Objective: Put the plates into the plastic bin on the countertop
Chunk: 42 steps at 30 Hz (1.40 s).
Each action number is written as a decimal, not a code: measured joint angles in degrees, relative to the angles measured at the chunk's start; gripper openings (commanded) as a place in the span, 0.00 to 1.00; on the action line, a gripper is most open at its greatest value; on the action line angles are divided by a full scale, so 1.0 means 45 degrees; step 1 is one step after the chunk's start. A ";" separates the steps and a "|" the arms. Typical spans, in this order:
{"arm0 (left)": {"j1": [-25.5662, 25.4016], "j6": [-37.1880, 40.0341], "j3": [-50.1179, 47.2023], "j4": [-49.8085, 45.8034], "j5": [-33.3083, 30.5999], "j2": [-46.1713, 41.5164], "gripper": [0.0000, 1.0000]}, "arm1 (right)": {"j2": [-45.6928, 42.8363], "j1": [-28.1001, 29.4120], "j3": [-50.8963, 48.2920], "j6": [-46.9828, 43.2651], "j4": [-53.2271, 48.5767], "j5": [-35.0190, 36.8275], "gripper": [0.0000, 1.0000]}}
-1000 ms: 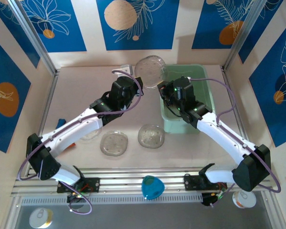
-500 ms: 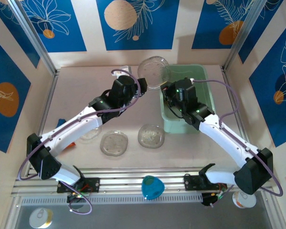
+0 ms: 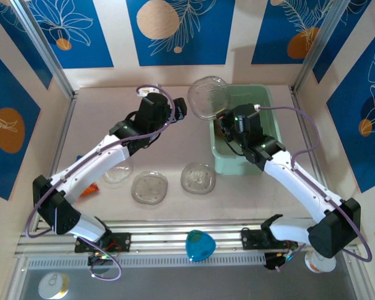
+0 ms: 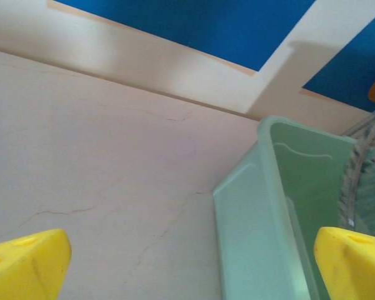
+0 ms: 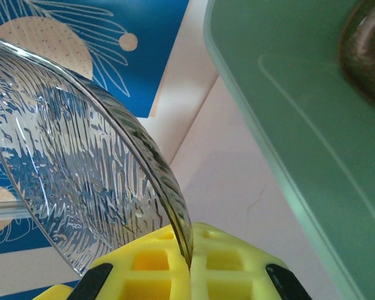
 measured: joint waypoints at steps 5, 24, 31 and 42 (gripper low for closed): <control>0.0908 0.0301 -0.0155 -0.0092 0.0719 -0.0301 1.00 | -0.0447 -0.0821 0.0010 0.0223 -0.1098 0.0223 0.00; 0.3269 0.1049 -0.0777 -0.1083 0.3837 0.0457 1.00 | 0.2511 -0.3643 0.1355 0.2161 -0.5663 -0.0238 0.00; 0.3517 0.1277 -0.0321 -0.1457 0.4658 0.1404 1.00 | 0.4357 -0.3789 0.2633 0.2161 -0.5775 -0.0675 0.00; 0.3755 0.1928 0.0223 -0.2574 0.6057 0.2701 0.99 | 0.6960 -0.3662 0.4124 0.2652 -0.5979 -0.1044 0.00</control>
